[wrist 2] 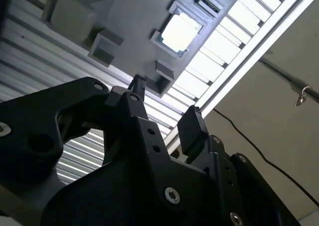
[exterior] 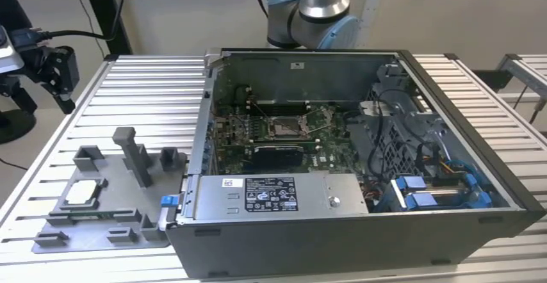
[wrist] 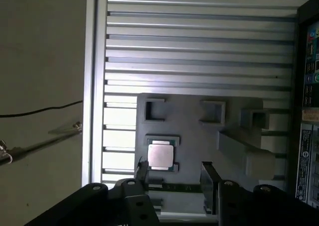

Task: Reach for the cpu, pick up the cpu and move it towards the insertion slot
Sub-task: 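Reach for the cpu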

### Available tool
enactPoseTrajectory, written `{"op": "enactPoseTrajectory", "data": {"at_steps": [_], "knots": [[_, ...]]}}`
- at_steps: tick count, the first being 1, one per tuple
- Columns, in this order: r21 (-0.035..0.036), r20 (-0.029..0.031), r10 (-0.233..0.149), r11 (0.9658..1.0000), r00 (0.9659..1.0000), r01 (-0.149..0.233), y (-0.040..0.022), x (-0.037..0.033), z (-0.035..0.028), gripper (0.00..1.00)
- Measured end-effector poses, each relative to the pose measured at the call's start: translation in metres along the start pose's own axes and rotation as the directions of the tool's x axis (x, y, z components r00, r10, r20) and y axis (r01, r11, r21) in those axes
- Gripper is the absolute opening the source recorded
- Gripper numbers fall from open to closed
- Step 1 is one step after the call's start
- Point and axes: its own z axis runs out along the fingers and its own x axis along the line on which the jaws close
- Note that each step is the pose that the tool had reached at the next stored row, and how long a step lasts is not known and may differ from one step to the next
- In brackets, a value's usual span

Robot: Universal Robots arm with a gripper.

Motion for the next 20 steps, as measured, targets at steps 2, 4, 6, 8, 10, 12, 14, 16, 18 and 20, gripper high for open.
{"op": "enactPoseTrajectory", "data": {"at_steps": [2,4,6,8,10,12,14,16,18,20], "knots": [[0.0000,0.0000,0.000,1.0000,1.0000,0.000,0.0000,0.0000,0.0000,1.00],[0.0000,0.0000,0.000,1.0000,1.0000,0.000,0.0000,0.0001,0.0000,1.00],[0.0001,-0.0001,0.000,1.0000,1.0000,0.000,0.0000,0.0003,0.0001,1.00],[0.0000,0.0000,0.000,1.0000,1.0000,0.000,0.0000,0.0002,0.0005,1.00],[-0.0001,0.0001,0.000,1.0000,1.0000,0.000,0.0000,0.0002,0.0016,1.00],[0.0000,0.0000,0.000,1.0000,1.0000,0.000,-0.0001,0.0003,0.0030,1.00],[0.0000,0.0000,0.000,1.0000,1.0000,0.000,-0.0002,0.0002,0.0046,1.00],[0.0000,0.0000,0.000,1.0000,1.0000,0.000,-0.0002,0.0002,0.0063,1.00],[0.0000,0.0000,0.000,1.0000,1.0000,0.000,-0.0003,0.0002,0.0078,1.00],[0.0000,0.0000,0.000,1.0000,1.0000,0.000,-0.0004,0.0002,0.0094,1.00]]}}
